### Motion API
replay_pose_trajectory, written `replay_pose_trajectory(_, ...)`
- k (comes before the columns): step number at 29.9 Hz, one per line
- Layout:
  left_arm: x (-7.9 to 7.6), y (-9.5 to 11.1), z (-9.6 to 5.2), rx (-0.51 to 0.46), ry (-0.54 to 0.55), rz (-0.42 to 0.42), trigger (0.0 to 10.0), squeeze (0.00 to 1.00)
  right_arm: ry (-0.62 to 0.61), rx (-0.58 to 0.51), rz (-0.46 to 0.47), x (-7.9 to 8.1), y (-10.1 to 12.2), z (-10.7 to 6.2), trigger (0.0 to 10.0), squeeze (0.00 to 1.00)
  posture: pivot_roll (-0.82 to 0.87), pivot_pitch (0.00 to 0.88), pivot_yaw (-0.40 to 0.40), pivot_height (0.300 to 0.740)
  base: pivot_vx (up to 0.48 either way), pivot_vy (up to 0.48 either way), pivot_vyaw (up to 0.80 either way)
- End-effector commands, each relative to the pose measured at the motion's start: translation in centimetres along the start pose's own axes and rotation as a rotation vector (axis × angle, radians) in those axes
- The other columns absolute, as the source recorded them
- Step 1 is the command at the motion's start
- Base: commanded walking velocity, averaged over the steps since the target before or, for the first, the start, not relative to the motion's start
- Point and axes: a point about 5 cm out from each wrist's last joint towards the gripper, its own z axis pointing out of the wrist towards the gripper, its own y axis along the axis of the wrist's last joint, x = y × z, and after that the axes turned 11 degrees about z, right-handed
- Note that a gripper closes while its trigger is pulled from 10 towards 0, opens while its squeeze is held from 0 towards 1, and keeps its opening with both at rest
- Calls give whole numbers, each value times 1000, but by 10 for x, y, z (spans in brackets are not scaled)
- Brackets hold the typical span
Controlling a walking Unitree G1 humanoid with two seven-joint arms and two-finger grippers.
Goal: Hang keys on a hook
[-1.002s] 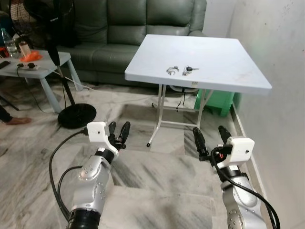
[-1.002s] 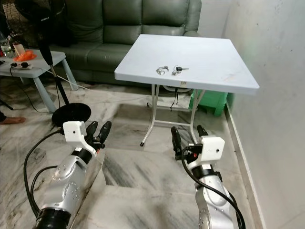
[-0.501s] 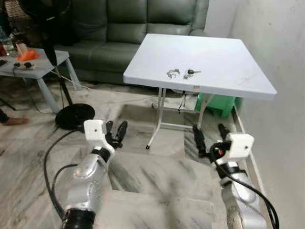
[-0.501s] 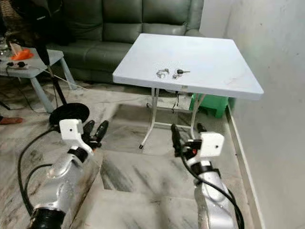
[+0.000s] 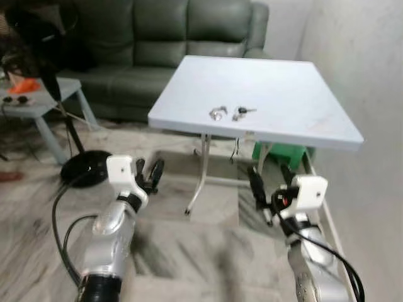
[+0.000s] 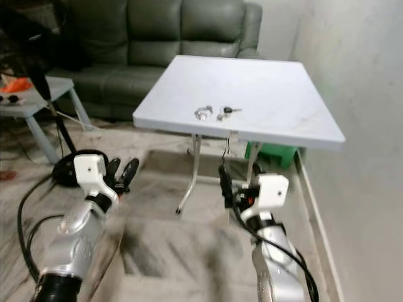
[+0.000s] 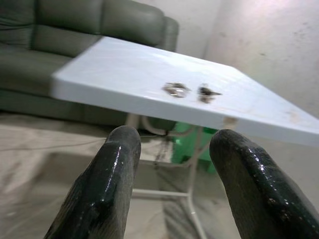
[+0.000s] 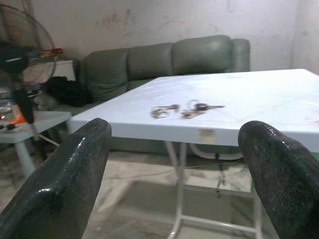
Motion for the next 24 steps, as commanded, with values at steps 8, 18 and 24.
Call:
replay_pose_trajectory(8, -7, 3, 3, -3, -35, 1, 10000, 0, -26, -3, -6, -6, 4, -3, 10000, 0, 4, 0, 11, 740, 395, 0, 0)
replay_pose_trajectory(18, -8, 0, 1, 3, -31, -9, 10000, 0, -14, 9, -9, -5, 3, -4, 10000, 0, 8, 0, 4, 740, 375, 0, 0)
replay_pose_trajectory(24, -9, 0, 0, 4, -30, -14, 10000, 0, -5, 16, -6, -5, 2, -4, 10000, 0, 10, 0, 2, 740, 356, 0, 0)
